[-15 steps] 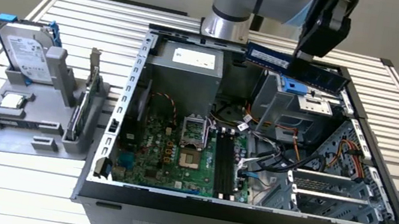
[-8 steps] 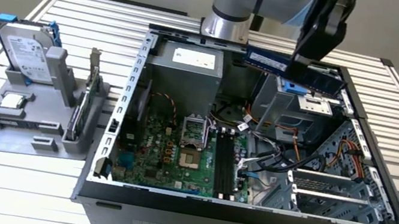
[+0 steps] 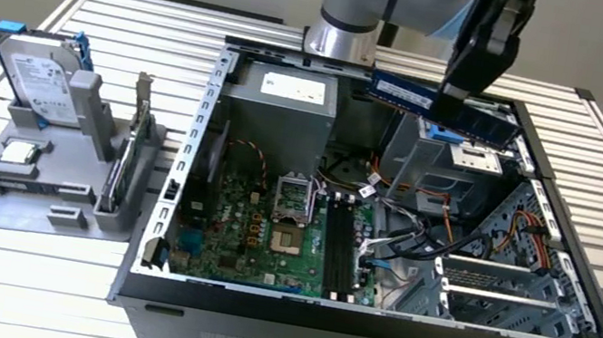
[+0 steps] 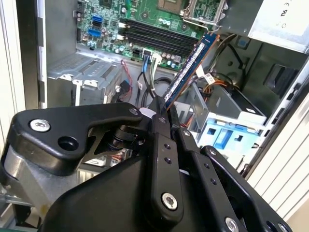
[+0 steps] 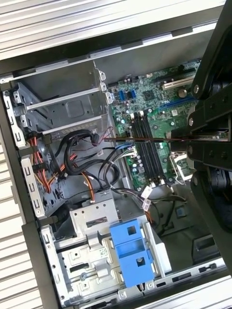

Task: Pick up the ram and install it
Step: 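Insert the ram into the slot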

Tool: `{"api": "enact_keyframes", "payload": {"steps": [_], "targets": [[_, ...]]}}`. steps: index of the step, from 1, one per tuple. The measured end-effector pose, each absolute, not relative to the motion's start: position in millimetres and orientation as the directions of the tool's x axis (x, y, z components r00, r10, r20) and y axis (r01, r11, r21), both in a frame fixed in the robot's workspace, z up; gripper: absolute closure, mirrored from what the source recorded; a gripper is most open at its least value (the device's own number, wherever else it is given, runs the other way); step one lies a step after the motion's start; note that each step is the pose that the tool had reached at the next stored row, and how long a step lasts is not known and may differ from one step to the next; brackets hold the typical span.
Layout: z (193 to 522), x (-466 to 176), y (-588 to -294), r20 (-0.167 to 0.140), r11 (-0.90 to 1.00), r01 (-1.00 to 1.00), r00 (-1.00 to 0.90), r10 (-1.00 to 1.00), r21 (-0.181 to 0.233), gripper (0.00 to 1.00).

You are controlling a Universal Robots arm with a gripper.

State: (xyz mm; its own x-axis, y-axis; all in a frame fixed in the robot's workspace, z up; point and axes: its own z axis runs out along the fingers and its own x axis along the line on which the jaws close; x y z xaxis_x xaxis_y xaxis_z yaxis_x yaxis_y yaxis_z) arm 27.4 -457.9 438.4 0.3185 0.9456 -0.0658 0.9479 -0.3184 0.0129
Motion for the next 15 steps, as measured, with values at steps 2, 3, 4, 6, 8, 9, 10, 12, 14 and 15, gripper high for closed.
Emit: {"api": "enact_keyframes", "payload": {"steps": [2, 3, 4, 6, 8, 9, 10, 12, 14, 15], "targets": [[438.2, 27.4, -457.9, -0.066, -0.325, 0.946, 0.325, 0.943, 0.013, 1.00], [438.2, 27.4, -457.9, -0.066, -0.330, 0.944, 0.330, 0.942, 0.013, 1.00], [438.2, 27.4, -457.9, -0.066, -0.337, 0.942, 0.337, 0.939, 0.013, 1.00], [438.1, 27.4, -457.9, -0.066, -0.351, 0.936, 0.351, 0.934, 0.013, 1.00], [438.1, 27.4, -457.9, -0.066, -0.369, 0.929, 0.369, 0.927, 0.013, 1.00], [438.1, 27.4, -457.9, -0.066, -0.381, 0.925, 0.381, 0.922, 0.013, 1.00], [438.1, 27.4, -457.9, -0.066, -0.392, 0.920, 0.392, 0.918, 0.013, 1.00], [438.0, 27.4, -457.8, -0.066, -0.415, 0.910, 0.415, 0.908, 0.013, 1.00], [438.1, 27.4, -457.9, -0.066, -0.437, 0.899, 0.437, 0.897, 0.013, 1.00], [438.1, 27.4, -457.9, -0.066, -0.449, 0.893, 0.449, 0.891, 0.013, 1.00]]}}
